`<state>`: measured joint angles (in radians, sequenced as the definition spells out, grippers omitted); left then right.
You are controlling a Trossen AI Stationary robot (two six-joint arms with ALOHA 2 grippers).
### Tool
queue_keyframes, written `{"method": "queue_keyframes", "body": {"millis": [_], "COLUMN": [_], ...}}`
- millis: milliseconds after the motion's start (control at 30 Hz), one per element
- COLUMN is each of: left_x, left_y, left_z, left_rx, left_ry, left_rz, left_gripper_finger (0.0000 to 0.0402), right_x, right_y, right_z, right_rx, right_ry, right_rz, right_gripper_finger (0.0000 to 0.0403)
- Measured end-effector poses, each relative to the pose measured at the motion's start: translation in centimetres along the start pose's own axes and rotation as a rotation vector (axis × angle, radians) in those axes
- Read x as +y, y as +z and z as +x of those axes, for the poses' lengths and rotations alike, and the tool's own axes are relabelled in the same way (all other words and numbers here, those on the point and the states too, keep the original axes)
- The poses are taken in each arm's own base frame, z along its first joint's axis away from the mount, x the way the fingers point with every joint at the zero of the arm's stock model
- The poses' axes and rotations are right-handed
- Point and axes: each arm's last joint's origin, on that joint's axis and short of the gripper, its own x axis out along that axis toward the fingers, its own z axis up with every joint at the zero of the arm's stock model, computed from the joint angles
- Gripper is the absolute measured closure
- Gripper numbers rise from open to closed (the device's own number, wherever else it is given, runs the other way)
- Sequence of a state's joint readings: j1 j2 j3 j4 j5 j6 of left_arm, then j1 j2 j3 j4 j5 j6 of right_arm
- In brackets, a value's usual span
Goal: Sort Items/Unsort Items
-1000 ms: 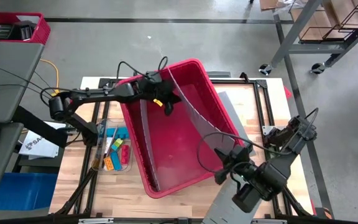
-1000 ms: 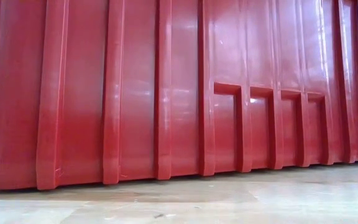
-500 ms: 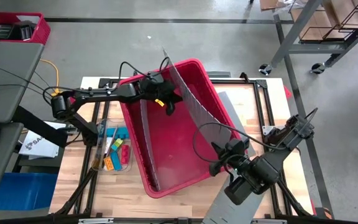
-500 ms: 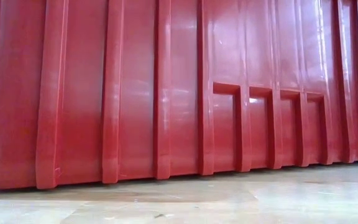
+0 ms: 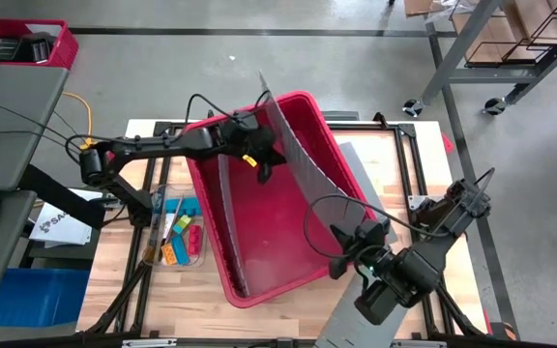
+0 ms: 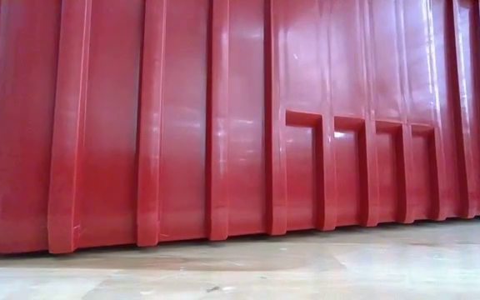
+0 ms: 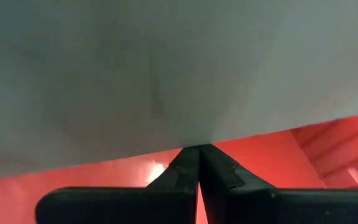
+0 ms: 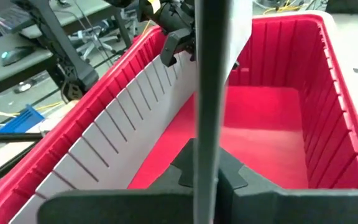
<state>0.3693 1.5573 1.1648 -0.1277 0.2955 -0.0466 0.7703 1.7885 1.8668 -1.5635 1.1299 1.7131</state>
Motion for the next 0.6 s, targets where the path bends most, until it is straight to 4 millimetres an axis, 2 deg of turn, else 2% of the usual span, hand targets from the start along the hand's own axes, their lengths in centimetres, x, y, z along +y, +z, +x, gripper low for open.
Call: {"method": "queue_keyframes", "body": {"millis": [233, 600], "left_x": [-0.1, 0.3], "left_y": [-0.5, -0.4], "left_z": [1.0, 0.9], "left_rx": [0.025, 0.012], "left_ry": [0.000, 0.038], "left_rz": [0.000, -0.003], "left_gripper_finger": [0.0401, 0.0401], "right_x": [0.0, -0.1], "right_y": [0.0, 0.5], "right_z": [0.1, 1.0], "right_rx": [0.019, -0.001], "right_ry": [-0.007, -0.033], "right_rz": [-0.002, 0.000], "right_gripper_finger": [0.0403, 0.0403]}}
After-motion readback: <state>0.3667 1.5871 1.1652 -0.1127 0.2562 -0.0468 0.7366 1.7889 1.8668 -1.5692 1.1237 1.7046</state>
